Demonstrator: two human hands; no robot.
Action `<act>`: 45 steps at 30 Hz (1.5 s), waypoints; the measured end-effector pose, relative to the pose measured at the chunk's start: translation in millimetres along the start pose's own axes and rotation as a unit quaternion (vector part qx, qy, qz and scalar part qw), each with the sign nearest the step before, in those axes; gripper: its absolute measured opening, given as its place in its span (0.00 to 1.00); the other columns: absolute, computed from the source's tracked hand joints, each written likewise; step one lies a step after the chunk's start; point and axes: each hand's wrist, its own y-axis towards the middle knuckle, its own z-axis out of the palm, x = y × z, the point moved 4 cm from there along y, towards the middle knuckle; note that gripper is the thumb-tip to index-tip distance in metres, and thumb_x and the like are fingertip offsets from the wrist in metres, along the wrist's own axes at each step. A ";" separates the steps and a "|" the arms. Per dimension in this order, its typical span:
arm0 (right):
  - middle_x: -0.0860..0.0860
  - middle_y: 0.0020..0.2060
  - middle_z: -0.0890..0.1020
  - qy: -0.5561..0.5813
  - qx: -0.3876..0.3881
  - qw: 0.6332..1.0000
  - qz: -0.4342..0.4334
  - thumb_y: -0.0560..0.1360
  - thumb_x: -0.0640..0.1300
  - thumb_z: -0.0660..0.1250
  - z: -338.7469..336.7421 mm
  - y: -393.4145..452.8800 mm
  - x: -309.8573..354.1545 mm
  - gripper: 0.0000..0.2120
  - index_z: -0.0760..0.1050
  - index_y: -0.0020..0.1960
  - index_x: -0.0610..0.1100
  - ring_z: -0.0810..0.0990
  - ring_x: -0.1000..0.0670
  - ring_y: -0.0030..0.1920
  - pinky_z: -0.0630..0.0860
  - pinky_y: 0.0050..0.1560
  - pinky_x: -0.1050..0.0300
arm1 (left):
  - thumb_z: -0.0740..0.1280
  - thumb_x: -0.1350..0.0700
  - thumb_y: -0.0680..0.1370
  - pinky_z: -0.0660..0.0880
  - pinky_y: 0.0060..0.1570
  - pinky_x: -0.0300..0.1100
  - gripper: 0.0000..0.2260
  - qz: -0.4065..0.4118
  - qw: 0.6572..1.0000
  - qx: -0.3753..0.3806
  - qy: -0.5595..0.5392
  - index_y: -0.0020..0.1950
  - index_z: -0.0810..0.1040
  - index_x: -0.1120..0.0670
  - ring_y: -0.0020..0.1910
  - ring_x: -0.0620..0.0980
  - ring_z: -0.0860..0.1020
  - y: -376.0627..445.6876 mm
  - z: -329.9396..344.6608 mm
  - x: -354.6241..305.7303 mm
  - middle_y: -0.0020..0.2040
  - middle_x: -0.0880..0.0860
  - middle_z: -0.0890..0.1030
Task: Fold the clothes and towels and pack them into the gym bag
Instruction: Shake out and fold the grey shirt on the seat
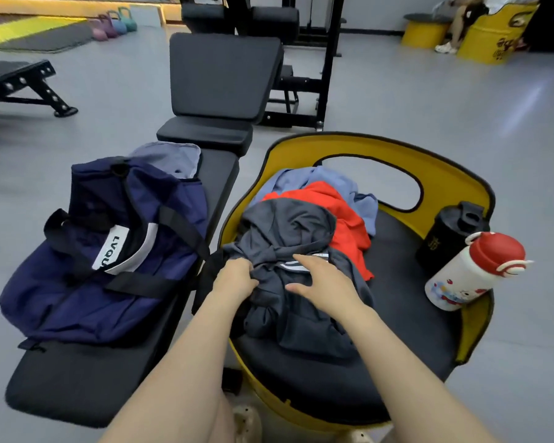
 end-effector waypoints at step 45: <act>0.49 0.47 0.84 0.315 -0.205 0.923 0.087 0.77 0.42 0.66 -94.3 -43.9 -66.9 0.06 0.79 0.45 0.52 0.81 0.46 0.52 0.75 0.58 0.43 | 0.65 0.62 0.78 0.73 0.52 0.34 0.10 0.234 0.868 -0.128 -0.420 0.52 0.77 0.48 0.52 0.47 0.78 -39.3 -67.7 -89.1 0.52 0.49 0.80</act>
